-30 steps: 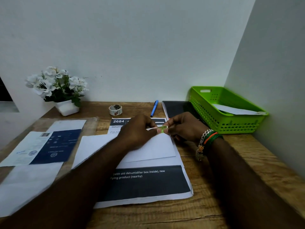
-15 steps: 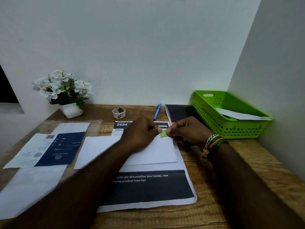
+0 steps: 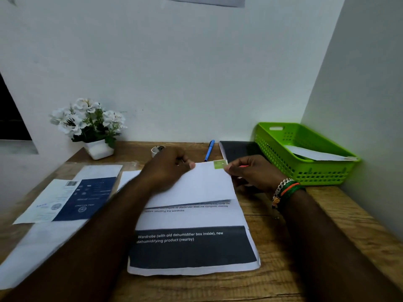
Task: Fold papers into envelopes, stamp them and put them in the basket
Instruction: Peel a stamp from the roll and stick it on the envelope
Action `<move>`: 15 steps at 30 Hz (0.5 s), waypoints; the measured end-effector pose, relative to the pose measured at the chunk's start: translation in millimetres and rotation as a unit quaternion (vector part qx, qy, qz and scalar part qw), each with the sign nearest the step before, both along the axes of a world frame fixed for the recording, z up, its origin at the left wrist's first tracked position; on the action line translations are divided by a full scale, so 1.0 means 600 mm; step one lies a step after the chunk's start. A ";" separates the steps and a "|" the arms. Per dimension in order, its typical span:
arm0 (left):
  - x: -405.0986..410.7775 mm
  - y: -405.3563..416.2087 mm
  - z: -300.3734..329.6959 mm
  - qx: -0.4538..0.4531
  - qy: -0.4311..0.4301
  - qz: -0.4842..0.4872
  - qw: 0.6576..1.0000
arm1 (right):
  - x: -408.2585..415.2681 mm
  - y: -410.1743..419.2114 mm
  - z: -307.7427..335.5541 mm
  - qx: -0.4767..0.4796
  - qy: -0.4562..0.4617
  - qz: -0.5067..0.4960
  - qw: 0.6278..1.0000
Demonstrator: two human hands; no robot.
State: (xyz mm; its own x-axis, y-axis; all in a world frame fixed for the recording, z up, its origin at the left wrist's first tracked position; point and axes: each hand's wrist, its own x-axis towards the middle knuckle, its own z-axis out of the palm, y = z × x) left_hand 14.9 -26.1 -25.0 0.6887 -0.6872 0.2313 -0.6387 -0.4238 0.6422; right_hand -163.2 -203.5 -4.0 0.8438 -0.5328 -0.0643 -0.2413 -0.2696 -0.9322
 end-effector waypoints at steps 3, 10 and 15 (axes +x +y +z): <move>-0.011 0.000 0.006 -0.031 -0.002 -0.003 1.000 | 0.000 0.001 -0.007 0.017 0.027 0.062 0.998; 0.032 0.067 0.038 -0.068 -0.015 0.200 0.977 | 0.002 -0.033 -0.016 0.049 -0.017 0.025 0.998; 0.015 0.098 0.024 -0.296 0.233 0.218 0.900 | -0.008 -0.031 -0.007 0.070 -0.072 -0.019 0.995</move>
